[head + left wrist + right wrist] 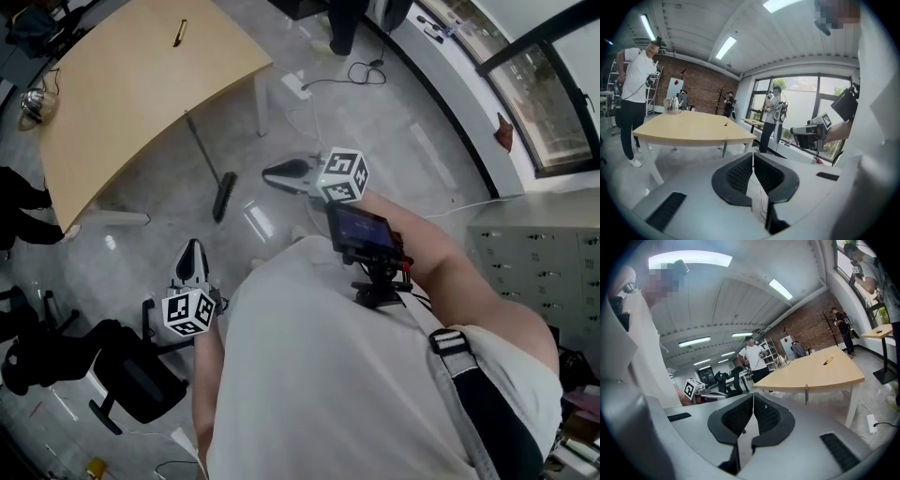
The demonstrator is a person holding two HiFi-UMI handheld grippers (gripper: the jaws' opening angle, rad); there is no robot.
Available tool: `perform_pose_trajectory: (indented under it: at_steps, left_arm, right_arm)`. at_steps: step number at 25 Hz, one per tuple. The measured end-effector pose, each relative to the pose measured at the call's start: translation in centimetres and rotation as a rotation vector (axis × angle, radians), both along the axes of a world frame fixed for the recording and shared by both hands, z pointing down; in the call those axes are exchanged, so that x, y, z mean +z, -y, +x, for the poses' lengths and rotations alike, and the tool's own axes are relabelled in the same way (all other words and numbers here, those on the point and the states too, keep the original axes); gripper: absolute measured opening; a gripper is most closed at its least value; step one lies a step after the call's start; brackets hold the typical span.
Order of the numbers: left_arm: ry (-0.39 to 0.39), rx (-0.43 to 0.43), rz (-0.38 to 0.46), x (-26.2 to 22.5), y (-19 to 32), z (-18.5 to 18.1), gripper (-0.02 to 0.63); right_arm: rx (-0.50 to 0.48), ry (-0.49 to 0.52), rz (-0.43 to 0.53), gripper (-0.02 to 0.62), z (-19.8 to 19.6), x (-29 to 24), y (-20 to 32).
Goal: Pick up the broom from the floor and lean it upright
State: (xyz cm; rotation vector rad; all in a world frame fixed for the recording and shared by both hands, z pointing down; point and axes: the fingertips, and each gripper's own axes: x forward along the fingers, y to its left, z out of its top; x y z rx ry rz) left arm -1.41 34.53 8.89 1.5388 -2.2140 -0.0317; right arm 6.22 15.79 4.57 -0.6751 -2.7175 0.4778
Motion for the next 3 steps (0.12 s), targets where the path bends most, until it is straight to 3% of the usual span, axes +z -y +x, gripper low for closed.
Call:
perform_pose_trajectory:
  at_steps: [3]
  left_arm:
    - [0.001,0.019,0.004,-0.41,0.72,-0.50,0.017]
  right_arm:
    - [0.018,0.005,0.004,0.017,-0.26,-0.55,0.64]
